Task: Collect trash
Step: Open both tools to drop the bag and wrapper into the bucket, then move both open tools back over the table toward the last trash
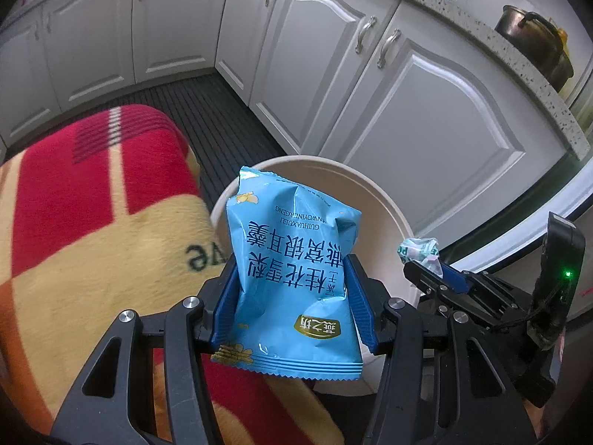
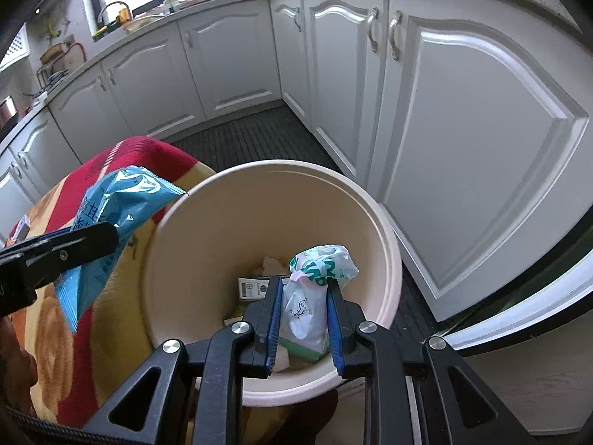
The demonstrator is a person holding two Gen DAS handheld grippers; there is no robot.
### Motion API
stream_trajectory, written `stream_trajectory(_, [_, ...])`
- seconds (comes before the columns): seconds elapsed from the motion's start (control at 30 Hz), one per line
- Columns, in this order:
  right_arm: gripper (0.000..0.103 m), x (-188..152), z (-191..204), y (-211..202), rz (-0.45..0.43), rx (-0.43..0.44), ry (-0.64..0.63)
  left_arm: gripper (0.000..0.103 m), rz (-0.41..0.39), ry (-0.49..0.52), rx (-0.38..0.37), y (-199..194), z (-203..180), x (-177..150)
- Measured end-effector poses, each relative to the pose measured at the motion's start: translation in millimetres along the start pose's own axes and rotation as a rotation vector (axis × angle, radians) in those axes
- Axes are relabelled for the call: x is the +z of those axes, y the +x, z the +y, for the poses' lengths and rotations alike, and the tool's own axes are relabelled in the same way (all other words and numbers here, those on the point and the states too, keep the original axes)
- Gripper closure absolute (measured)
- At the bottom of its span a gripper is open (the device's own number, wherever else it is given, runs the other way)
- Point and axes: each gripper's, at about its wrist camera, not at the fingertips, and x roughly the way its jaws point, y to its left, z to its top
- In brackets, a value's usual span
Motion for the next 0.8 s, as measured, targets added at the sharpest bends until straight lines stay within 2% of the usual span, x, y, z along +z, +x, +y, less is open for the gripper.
stream_trajectory(0.2, [0.082, 3, -9, 11, 0.011, -0.009, 0.02, 0.048, 0.017, -0.016, -0.009, 8, 1, -2])
stream_trajectory(0.3, [0.08, 4, -12, 14, 0.016, -0.007, 0.028, 0.043, 0.017, -0.029, -0.009, 8, 6, -4])
stream_trajectory(0.33, [0.075, 4, -12, 16, 0.022, -0.01, 0.026, 0.041, 0.018, -0.037, -0.01, 7, 7, -5])
stream_trajectory(0.4, [0.051, 3, -9, 17, 0.024, -0.02, 0.023, 0.04, 0.023, -0.049, -0.009, 7, 9, -6])
stream_trajectory(0.8, [0.051, -3, -10, 14, 0.027, 0.002, 0.039, 0.038, 0.018, -0.042, 0.003, -4, 12, -12])
